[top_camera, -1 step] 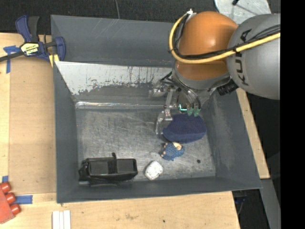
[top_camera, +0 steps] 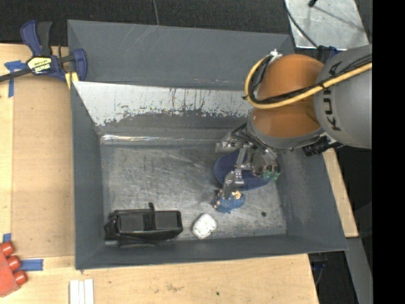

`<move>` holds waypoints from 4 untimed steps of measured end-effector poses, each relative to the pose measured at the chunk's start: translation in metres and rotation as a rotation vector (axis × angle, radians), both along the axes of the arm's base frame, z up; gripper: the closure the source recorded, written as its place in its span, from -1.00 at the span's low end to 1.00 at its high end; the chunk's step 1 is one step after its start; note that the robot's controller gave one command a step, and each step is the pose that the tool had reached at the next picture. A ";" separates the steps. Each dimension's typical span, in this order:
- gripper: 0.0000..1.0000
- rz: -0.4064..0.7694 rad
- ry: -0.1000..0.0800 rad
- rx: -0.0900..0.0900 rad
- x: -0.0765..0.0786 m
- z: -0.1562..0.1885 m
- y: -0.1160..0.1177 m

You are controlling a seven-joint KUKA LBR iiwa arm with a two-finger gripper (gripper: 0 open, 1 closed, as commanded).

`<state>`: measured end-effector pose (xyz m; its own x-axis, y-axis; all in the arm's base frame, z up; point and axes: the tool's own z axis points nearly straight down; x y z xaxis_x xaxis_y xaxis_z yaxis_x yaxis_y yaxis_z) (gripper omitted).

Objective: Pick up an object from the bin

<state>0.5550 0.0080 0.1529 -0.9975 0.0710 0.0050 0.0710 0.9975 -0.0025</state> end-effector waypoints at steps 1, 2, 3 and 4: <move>-1.00 0.021 -0.001 0.015 0.016 -0.068 -0.041; -1.00 -0.015 0.018 0.018 0.044 -0.076 -0.063; 1.00 -0.014 0.013 0.014 0.044 -0.075 -0.064; 1.00 0.103 -0.018 -0.003 0.055 0.079 -0.129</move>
Offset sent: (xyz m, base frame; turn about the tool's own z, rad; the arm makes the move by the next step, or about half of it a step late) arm 0.0131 -0.0454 -0.0741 -0.0259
